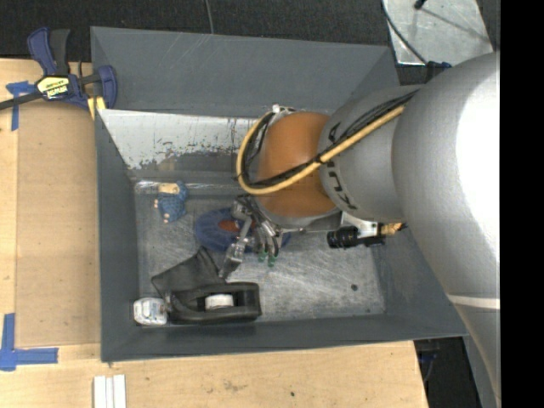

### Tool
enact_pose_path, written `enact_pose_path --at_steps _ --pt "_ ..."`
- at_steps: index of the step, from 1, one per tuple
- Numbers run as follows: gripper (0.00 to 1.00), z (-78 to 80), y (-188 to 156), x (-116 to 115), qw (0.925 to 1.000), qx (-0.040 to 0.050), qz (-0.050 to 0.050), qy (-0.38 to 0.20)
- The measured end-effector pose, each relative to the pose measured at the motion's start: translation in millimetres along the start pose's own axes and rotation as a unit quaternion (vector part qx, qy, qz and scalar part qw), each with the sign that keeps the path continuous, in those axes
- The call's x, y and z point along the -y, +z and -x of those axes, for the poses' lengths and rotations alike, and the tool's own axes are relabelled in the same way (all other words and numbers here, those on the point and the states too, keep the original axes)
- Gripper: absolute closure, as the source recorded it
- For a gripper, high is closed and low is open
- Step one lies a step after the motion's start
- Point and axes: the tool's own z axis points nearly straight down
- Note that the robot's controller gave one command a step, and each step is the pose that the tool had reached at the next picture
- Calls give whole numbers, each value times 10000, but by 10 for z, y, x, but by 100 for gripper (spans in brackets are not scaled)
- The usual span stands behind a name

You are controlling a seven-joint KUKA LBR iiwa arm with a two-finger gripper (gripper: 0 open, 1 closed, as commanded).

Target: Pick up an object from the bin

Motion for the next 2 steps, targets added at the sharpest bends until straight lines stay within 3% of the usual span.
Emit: enact_pose_path --at_steps 1,2 --pt "100 56 -50 1 10000 87 25 22" --pt "100 182 -1392 -93 9996 -81 -73 -268"
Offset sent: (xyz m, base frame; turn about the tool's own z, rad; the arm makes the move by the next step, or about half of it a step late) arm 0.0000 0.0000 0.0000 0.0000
